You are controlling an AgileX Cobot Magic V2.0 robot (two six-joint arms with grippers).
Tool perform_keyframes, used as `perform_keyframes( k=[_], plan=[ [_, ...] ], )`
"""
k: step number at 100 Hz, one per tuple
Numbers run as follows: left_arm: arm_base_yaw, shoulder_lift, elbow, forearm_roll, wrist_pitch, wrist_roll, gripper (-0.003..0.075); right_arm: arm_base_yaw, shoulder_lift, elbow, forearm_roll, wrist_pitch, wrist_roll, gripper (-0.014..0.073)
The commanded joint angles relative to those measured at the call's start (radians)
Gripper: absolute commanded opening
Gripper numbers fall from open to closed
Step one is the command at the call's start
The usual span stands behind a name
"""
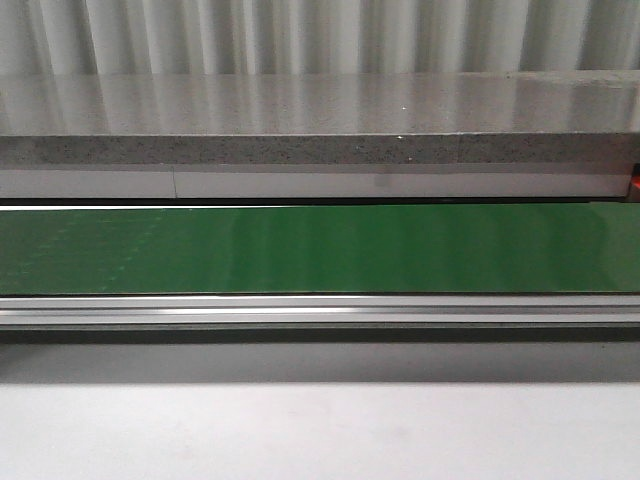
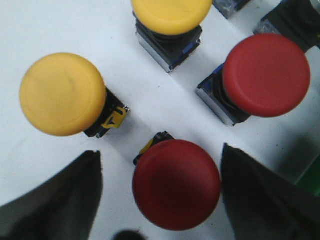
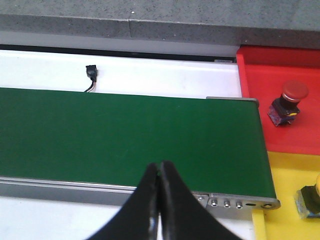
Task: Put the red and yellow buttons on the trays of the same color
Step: 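Move the left gripper down over another red push-button on the table, then close the left gripper on the red push-button and lift it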
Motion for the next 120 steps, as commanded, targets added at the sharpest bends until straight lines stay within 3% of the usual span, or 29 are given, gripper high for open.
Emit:
perform_keyframes(
  k=[1,20,49,72,94,120],
  plan=[
    [0.000,-0.030,-0.028,-0.001,-0.021,-0.008,0.0264,0.002,-0.001,-0.026,0.005,-0.073,-0.008,-0.0067],
    [0.000,-0.045,-0.028,-0.001,-0.013,0.003,-0.0022,0.002,-0.001,-0.026,0.005,-0.073,-0.008,-0.0067],
    [-0.015,-0.231,-0.028,-0.009,-0.007,0.032,-0.0020,0.002,-0.001,-0.026,0.005,-0.073,-0.008,-0.0067],
    [-0.127,-0.368,-0.088,-0.009,0.052,0.142,-0.0020,0.002,-0.001,-0.026,0.005,-0.073,-0.008,-0.0067],
    [-0.251,-0.326,-0.154,-0.009,0.073,0.180,-0.0020,0.002,-0.001,-0.026,0.005,-0.073,-0.008,-0.0067],
    [-0.305,-0.197,-0.181,-0.009,0.059,0.186,-0.0020,0.002,-0.001,-0.026,0.005,-0.073,-0.008,-0.0067]
  ],
)
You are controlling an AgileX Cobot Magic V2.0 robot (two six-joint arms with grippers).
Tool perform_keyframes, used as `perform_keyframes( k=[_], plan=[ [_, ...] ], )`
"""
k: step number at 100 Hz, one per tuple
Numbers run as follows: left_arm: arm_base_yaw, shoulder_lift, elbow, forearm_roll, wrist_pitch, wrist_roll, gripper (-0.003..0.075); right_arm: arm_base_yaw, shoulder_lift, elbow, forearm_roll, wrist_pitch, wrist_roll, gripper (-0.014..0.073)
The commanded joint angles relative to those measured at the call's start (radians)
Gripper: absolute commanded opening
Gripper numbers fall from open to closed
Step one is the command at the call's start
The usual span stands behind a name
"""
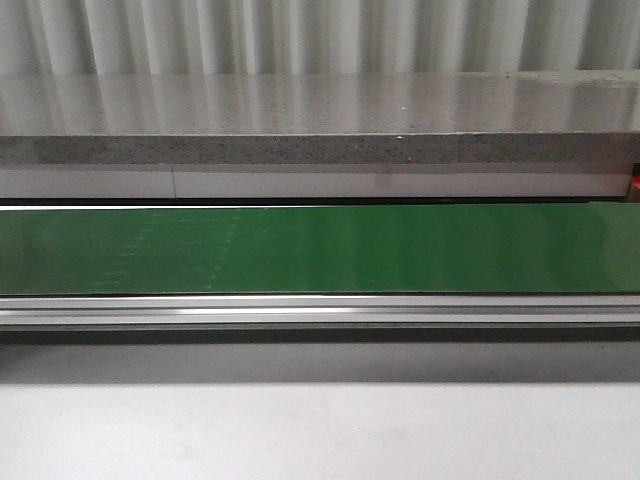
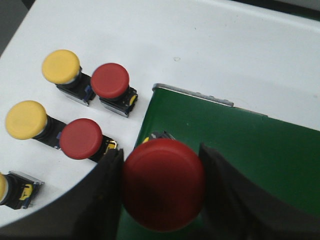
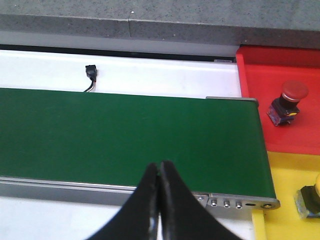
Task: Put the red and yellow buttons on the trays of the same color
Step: 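Close the left gripper on the red push-button and lift it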
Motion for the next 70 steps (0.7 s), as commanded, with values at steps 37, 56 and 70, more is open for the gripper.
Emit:
perform_keyframes(
  k=[37,56,70],
  plan=[
    [-0.022,0.061,-0.040,-0.004,-0.004,0.021,0.0096,0.002,-0.001,-0.026,0.005,-0.073,-0.008,-0.0067],
    [-0.022,0.061,-0.040,-0.044,0.006,0.050,0.0491,0.002,-0.001,-0.026,0.005,-0.073,-0.008,-0.0067],
    [-0.034,0.051,-0.042,-0.055,0.030,0.057,0.0588,0.002,-0.001,-0.026,0.005,-0.073,-0.008,-0.0067]
  ],
)
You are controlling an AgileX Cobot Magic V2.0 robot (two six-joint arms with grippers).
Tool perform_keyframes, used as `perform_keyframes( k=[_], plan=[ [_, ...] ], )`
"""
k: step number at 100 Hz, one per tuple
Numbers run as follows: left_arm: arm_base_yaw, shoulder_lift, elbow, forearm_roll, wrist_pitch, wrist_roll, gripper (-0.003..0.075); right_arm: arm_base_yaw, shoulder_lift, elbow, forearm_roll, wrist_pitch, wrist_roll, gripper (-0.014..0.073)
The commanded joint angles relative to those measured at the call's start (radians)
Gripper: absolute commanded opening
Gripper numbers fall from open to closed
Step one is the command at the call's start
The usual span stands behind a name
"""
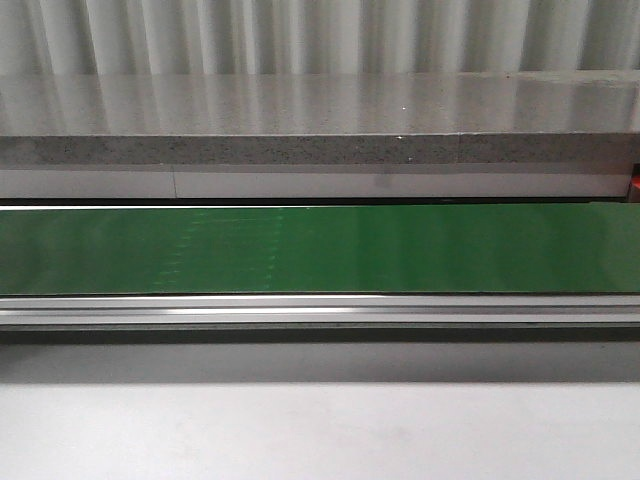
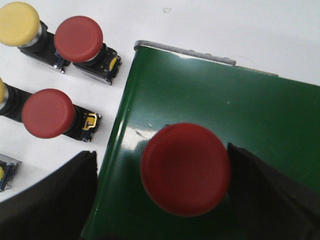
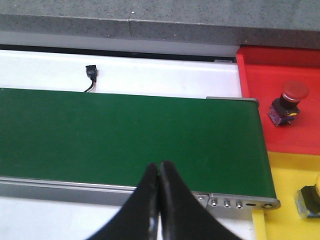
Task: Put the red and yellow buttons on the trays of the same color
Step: 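Close the left gripper on the red push-button and lift it, then lower the red button onto the green belt and open the left gripper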
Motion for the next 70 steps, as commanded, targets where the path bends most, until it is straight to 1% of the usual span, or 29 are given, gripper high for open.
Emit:
perform_keyframes(
  k=[1,16,26,39,53,70],
  plan=[
    [-0.015,-0.044,-0.033,-0.002,-0.013,0.008,0.0587,0.002,-0.001,-0.026,0.005,-0.073,-0.008,-0.0067],
    [-0.065,-0.105,-0.035,-0.002,-0.013,0.029,0.0565,0.002,-0.001,-0.026,0.005,-0.073,-0.008,-0.0067],
    [-0.095,-0.163,-0.035,-0.001,-0.015,0.029,0.0565,0.002,-0.001,-0.026,0.005,-0.073,-0.008,-0.0067],
    [-0.094,-0.231,-0.035,0.005,-0.009,0.027,0.0565,0.002,-0.001,-0.026,0.005,-0.073,-0.008,-0.0067],
    [-0.029,-0.271,-0.035,0.006,0.016,0.021,0.0565,0.002,-0.001,-0.026,0.005,-0.073,-0.008,-0.0067],
    [0.124,-0.274,-0.017,0.006,0.056,0.011,0.0565,0.002,-0.001,-0.026,0.005,-0.073,-0.008,-0.0067]
  ],
)
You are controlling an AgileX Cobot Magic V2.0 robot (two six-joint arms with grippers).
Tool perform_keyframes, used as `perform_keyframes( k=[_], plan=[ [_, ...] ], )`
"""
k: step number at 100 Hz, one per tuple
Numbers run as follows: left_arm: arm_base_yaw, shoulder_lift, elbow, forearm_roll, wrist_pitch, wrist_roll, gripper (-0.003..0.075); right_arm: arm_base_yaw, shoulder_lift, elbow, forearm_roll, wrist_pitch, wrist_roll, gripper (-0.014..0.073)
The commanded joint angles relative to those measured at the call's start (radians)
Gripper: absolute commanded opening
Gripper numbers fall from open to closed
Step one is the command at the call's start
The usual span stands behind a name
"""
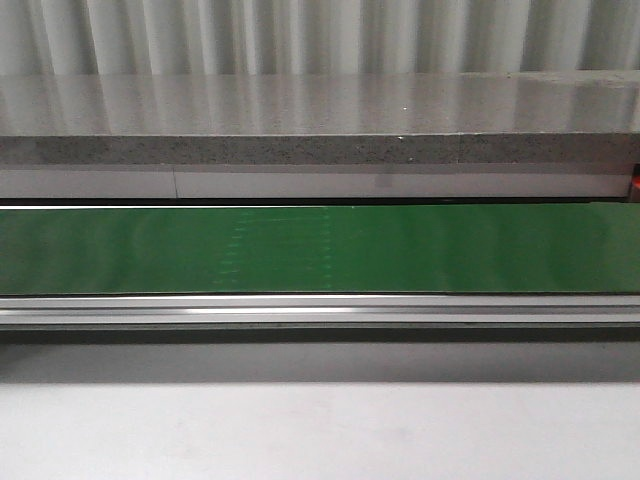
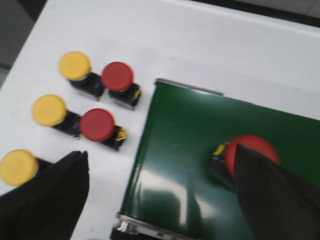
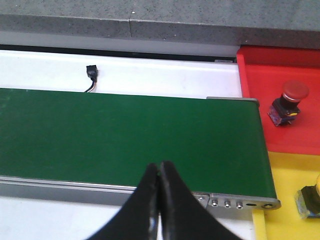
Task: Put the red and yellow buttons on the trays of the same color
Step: 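Lower the red button onto the green belt and open the left gripper, then grasp a yellow push-button from the table with the left gripper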
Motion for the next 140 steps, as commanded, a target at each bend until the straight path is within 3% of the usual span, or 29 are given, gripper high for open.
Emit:
perform_keyframes(
  k=[1,24,38,140],
  plan=[
    [0.076,-0.028,-0.015,0.011,-0.023,-0.019,0.0565,0.002,-0.001,-0.026,0.005,-0.073,-0.008,-0.0067],
    [0.318,-0.023,0.109,0.011,-0.102,-0.079,0.0565,0.002,-0.001,-0.026,0.005,-0.073,-0.008,-0.0067],
    [0.397,0.017,0.176,0.011,-0.173,-0.084,0.0565,0.002,-0.001,-0.026,0.005,-0.073,-0.008,-0.0067],
    [0.414,0.503,-0.031,0.016,-0.224,-0.084,0.0565,0.002,-0.001,-0.026,0.005,-0.073,-0.008,-0.0067]
  ],
)
